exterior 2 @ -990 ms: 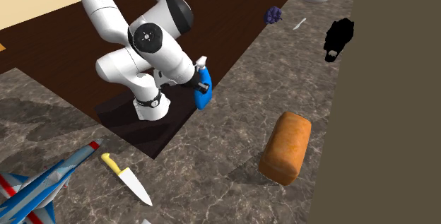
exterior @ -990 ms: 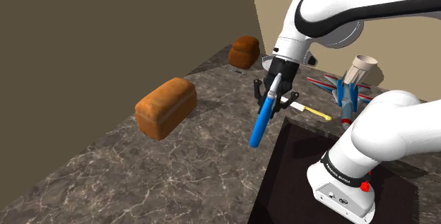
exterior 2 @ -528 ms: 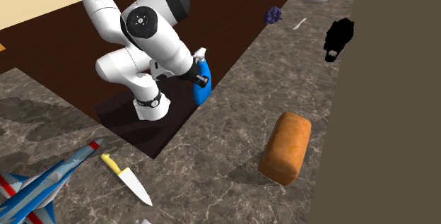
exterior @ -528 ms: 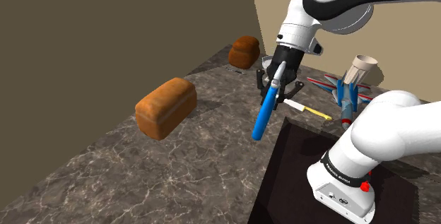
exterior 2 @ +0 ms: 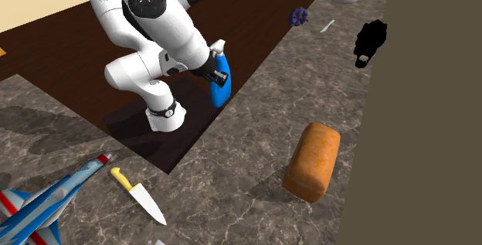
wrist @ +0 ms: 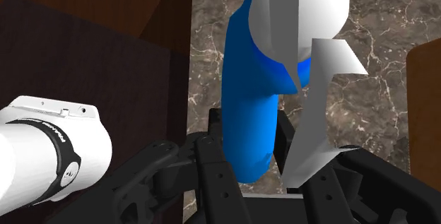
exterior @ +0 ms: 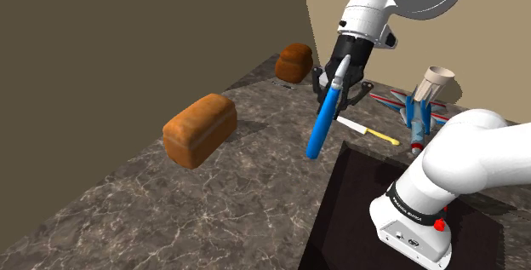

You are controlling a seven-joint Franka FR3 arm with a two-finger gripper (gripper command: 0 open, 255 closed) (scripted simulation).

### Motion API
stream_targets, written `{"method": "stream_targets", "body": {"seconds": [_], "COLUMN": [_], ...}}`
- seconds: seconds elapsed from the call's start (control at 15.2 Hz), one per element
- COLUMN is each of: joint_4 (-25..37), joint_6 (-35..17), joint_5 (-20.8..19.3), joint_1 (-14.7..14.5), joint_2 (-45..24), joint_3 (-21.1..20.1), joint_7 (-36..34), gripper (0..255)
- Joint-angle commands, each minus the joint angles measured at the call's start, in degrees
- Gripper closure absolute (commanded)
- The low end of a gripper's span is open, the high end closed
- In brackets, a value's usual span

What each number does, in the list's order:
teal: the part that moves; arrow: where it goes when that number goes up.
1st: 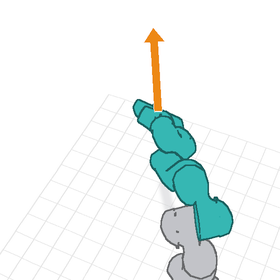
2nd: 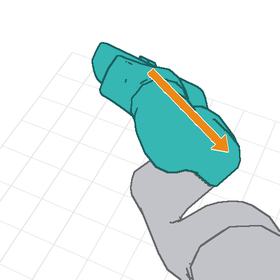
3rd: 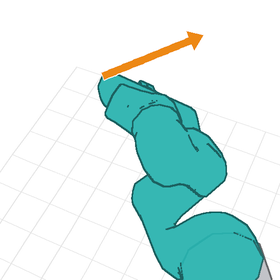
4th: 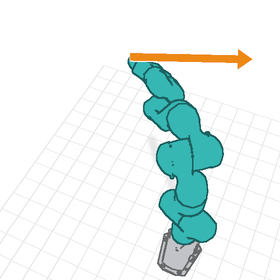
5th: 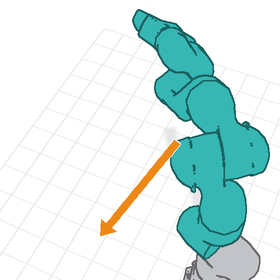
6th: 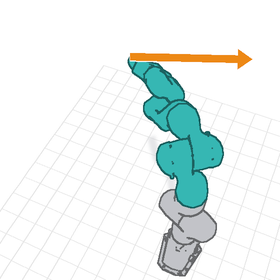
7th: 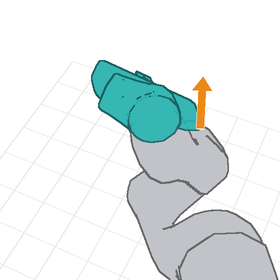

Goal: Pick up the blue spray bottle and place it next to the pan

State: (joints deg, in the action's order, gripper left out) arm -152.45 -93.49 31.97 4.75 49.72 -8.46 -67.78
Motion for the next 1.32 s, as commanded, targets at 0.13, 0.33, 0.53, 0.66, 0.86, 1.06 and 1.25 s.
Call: {"method": "stream_targets", "body": {"seconds": [0.13,0.33,0.53,0.66,0.86,1.06,1.25], "joint_4": [3.0,5.3,7.6,9.2,11.7,14.2,16.9], "joint_6": [3.1,5.0,6.9,8.1,10.0,11.8,13.5], "joint_5": [-0.7,-1.0,-1.4,-1.5,-1.8,-2.0,-2.1], "joint_1": [0.1,0.1,0.2,0.2,0.1,0.1,0.1], "joint_2": [0.3,0.1,-0.1,-0.4,-0.8,-1.4,-2.0], "joint_3": [0.7,1.1,1.5,1.8,2.2,2.5,2.9], "joint_7": [-1.3,-2.2,-3.1,-3.7,-4.5,-5.4,-6.3], "gripper": [255,255,255,255,255,255,255]}}
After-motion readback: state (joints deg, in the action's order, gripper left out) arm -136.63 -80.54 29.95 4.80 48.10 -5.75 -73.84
